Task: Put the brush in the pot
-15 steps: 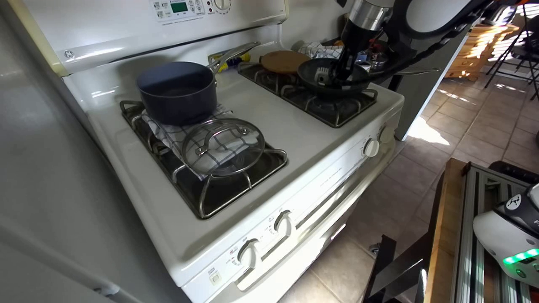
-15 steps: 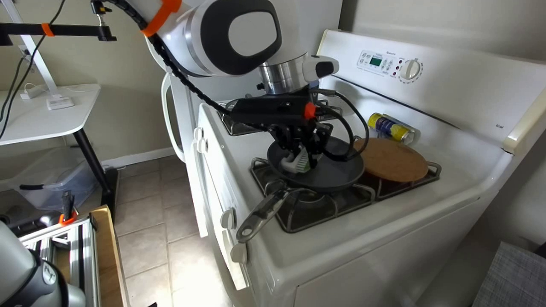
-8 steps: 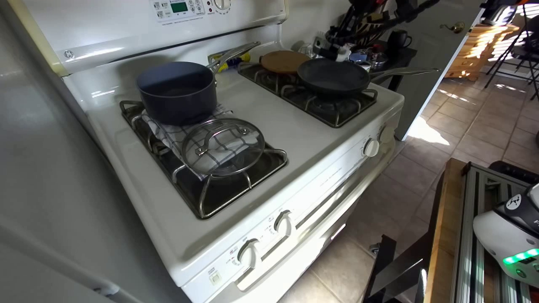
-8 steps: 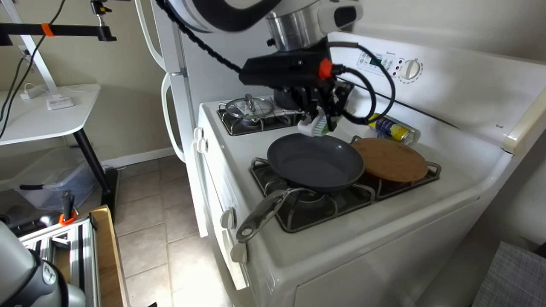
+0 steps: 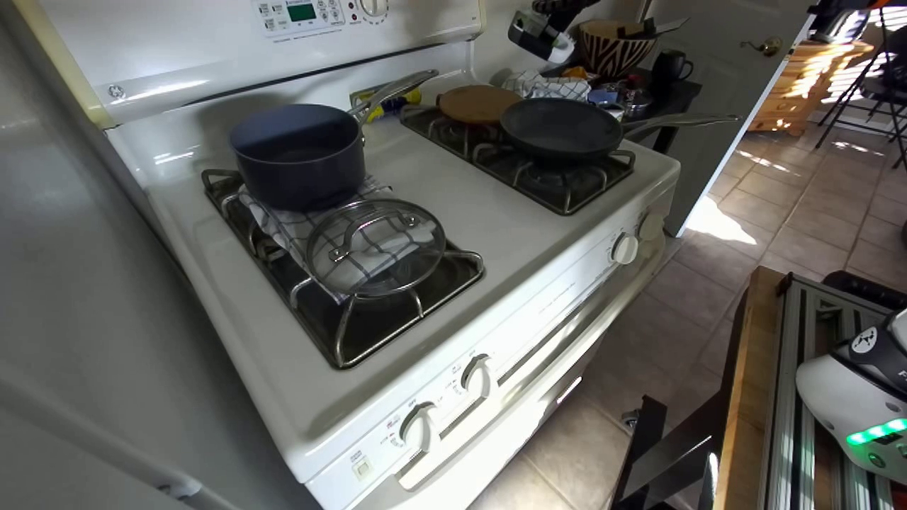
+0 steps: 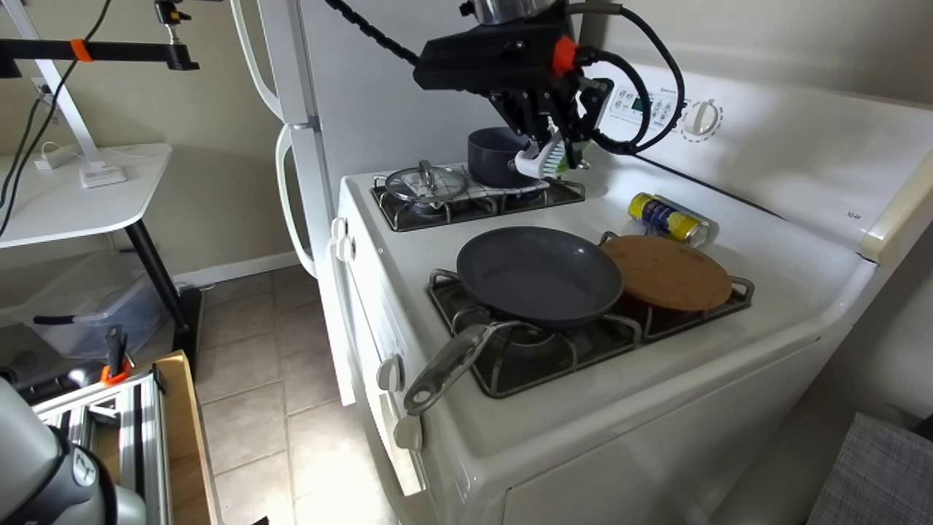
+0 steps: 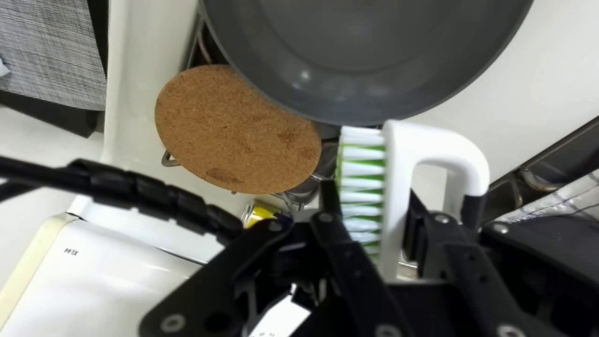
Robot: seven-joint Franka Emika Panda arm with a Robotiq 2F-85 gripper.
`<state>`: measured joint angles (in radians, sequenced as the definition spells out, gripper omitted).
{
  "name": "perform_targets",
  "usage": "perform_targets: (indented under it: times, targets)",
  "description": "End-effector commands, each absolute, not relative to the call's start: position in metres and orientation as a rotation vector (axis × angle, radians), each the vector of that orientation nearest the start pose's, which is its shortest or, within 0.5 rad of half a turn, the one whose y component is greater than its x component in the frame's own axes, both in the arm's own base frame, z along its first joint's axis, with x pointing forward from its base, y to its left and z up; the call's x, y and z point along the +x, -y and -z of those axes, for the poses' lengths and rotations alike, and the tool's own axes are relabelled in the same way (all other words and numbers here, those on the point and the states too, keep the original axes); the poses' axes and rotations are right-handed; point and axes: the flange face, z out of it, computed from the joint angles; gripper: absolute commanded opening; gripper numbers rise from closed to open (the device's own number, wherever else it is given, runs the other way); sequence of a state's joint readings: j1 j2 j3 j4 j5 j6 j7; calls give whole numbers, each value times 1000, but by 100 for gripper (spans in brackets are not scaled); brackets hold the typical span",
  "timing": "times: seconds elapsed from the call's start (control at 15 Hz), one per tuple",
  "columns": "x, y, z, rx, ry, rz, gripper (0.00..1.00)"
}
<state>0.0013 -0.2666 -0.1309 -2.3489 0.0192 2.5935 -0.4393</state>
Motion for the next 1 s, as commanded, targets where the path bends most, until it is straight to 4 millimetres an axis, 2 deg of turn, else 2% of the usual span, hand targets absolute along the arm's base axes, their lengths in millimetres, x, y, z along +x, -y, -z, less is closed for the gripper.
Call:
perform_targets:
  times: [0.0,0.33,0.53,0.93]
  targets:
    - [516,32,-496,-3101,496,831,7]
    - [554,-69,-504,-3056,714,855,7]
    - [578,-116,-500,-3023,765,868,7]
    - [617,-173,-474,-2935,812,873,7]
